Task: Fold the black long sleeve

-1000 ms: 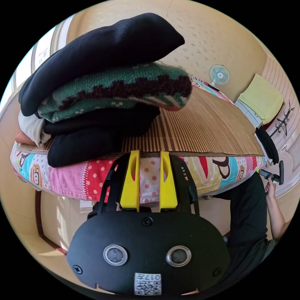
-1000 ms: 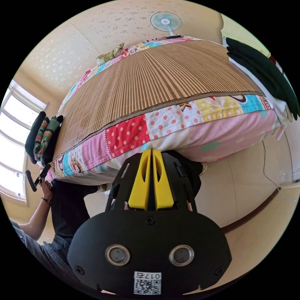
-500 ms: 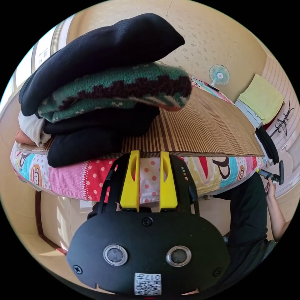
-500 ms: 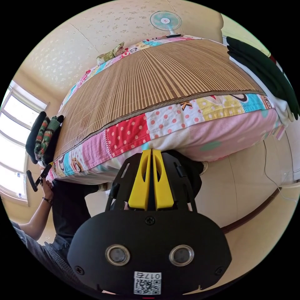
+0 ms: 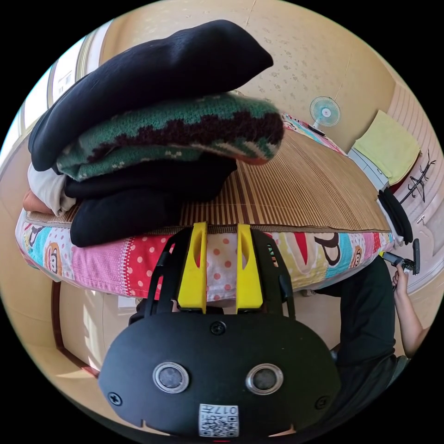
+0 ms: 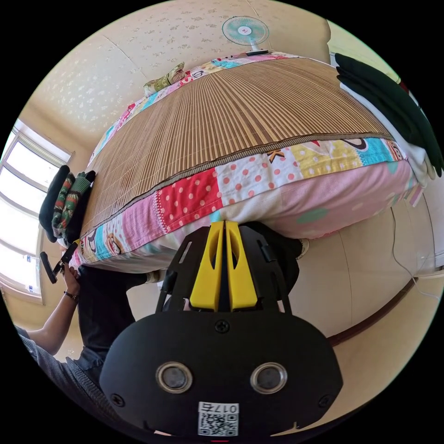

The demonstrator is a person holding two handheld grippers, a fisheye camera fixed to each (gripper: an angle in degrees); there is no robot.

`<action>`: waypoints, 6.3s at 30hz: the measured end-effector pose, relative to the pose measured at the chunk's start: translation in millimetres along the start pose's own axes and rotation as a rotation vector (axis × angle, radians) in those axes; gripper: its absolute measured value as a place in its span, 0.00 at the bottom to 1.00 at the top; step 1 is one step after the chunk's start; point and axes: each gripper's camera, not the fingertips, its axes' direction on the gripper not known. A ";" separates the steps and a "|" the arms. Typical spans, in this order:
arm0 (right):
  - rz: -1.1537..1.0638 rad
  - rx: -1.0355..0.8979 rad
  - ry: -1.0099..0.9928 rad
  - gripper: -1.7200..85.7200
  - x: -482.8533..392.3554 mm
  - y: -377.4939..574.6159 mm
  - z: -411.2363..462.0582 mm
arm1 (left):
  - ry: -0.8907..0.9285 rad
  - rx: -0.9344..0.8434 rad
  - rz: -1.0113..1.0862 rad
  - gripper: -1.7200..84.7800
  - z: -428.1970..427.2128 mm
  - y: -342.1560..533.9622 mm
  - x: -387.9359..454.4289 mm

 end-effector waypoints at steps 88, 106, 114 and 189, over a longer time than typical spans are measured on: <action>-0.350 0.026 0.555 0.02 -255.1 -41.0 89.1 | 1.220 -0.010 -0.889 0.01 76.9 71.7 -302.0; -0.342 0.028 0.549 0.03 -208.6 -45.3 101.8 | -0.323 -0.060 0.086 0.10 29.9 10.4 -6.0; -0.209 0.143 0.434 0.02 -147.1 -34.4 75.2 | -0.203 -0.095 0.048 0.10 22.5 -6.3 11.5; 0.179 0.376 -0.178 0.07 81.9 -42.5 -58.0 | -0.341 -0.107 0.143 0.10 -43.8 6.9 35.9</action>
